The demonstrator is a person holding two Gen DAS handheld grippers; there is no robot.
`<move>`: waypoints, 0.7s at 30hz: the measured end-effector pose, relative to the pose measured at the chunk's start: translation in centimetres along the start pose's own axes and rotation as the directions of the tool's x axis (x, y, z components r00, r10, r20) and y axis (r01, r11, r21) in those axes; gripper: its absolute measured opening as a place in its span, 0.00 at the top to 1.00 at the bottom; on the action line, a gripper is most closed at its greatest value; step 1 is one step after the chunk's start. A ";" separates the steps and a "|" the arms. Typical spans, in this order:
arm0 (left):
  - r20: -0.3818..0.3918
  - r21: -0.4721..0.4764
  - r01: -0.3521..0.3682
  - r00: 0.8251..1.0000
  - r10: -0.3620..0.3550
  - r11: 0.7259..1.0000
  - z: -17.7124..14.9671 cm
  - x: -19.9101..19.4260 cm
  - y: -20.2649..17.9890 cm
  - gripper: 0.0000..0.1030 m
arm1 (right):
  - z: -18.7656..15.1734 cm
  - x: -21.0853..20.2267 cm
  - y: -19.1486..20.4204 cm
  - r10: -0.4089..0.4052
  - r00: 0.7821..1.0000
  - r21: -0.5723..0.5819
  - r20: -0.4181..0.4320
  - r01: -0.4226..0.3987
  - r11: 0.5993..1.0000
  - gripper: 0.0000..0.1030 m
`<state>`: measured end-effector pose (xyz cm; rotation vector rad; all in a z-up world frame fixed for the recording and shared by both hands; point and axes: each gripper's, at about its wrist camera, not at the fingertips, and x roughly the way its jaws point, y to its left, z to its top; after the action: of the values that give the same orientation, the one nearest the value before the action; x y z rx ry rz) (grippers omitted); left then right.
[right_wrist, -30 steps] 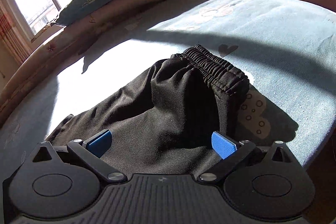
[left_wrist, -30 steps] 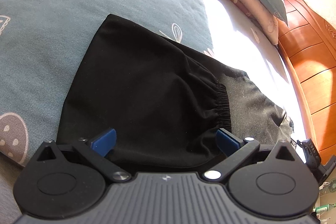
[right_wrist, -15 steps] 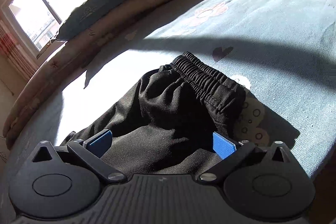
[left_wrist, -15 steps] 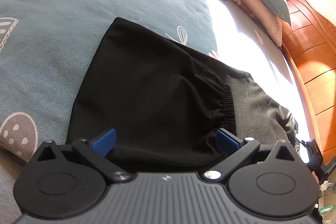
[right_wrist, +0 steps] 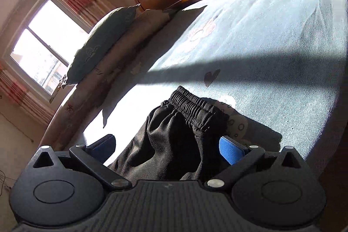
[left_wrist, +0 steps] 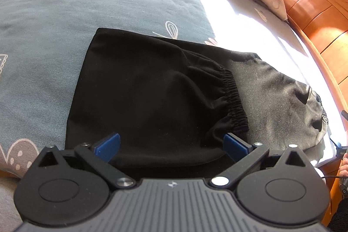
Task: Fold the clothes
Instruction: 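Lower the right gripper onto the elastic waistband and close it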
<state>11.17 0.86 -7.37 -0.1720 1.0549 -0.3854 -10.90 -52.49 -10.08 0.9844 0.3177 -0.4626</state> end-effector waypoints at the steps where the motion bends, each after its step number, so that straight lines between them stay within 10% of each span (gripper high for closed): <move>1: -0.004 0.004 0.005 1.000 -0.005 1.000 0.0 0.1 -0.2 0.02 | 0.3 0.2 -0.7 0.009 1.000 0.037 -0.008 -0.009 0.999 0.01; 21: -0.053 0.044 -0.026 0.998 0.029 0.999 0.2 1.3 -3.2 0.02 | 5.3 9.2 -5.0 0.130 0.970 0.147 -0.203 -0.102 0.984 0.00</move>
<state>11.14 -2.62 -7.31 -0.1092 1.1003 -0.3894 -5.25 -61.44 -15.14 1.1819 0.4220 -0.2747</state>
